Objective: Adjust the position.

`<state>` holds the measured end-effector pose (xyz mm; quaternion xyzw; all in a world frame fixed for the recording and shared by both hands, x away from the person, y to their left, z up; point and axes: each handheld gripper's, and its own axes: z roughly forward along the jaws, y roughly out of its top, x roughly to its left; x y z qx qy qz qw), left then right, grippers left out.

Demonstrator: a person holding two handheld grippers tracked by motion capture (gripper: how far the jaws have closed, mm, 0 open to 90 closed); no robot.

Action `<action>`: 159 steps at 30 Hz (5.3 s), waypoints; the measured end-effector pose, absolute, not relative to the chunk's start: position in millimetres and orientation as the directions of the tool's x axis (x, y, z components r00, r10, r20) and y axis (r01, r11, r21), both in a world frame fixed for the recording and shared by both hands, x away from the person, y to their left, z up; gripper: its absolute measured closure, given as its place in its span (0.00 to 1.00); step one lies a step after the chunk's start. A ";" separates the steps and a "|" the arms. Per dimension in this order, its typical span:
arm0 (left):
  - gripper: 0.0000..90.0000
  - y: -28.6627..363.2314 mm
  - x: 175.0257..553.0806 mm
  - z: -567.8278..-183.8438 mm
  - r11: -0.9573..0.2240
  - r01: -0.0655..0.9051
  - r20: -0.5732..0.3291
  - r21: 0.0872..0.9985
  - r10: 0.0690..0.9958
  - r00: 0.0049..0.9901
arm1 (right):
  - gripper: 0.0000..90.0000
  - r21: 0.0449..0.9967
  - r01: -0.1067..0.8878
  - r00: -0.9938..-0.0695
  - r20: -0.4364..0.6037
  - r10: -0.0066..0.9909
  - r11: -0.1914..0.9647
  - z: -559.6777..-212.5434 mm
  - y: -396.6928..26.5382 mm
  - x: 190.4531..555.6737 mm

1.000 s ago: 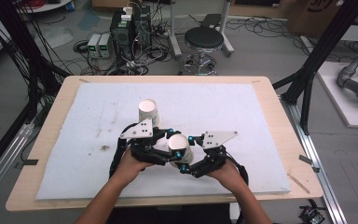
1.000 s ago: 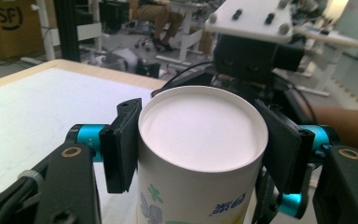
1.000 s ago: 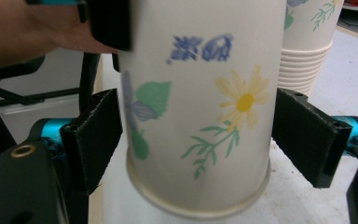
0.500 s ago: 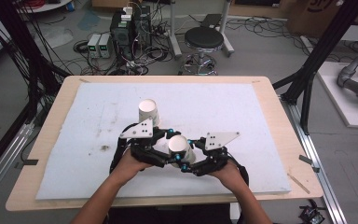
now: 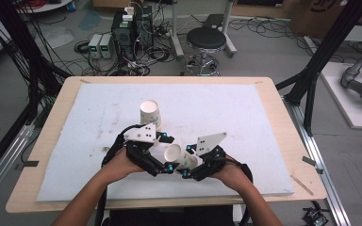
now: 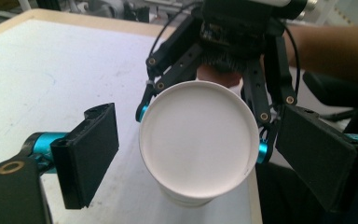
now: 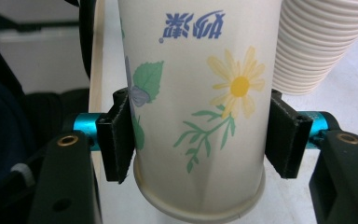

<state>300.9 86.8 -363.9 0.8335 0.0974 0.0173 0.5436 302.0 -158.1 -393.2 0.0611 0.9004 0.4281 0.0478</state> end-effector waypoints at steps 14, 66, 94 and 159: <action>0.20 82.0 303.6 -366.0 -0.483 0.133 -0.067 0.865 0.151 0.986 | 0.39 0.612 0.006 -0.994 -0.085 0.073 0.791 -367.0 -138.7 303.3; 0.41 115.7 286.7 -394.7 -0.180 0.112 -0.072 0.977 0.215 0.974 | 0.21 0.903 0.136 -0.964 0.025 0.265 0.408 -402.3 -200.7 292.0; 0.41 103.3 286.5 -392.5 -0.104 0.103 -0.093 0.989 0.097 0.991 | 0.22 0.938 0.143 -0.984 0.102 0.145 0.315 -402.1 -196.0 293.7; 0.21 84.3 290.9 -390.6 -0.653 0.079 0.036 0.753 0.161 0.986 | 0.39 0.634 0.096 -0.991 -0.014 0.135 0.768 -374.0 -154.7 302.5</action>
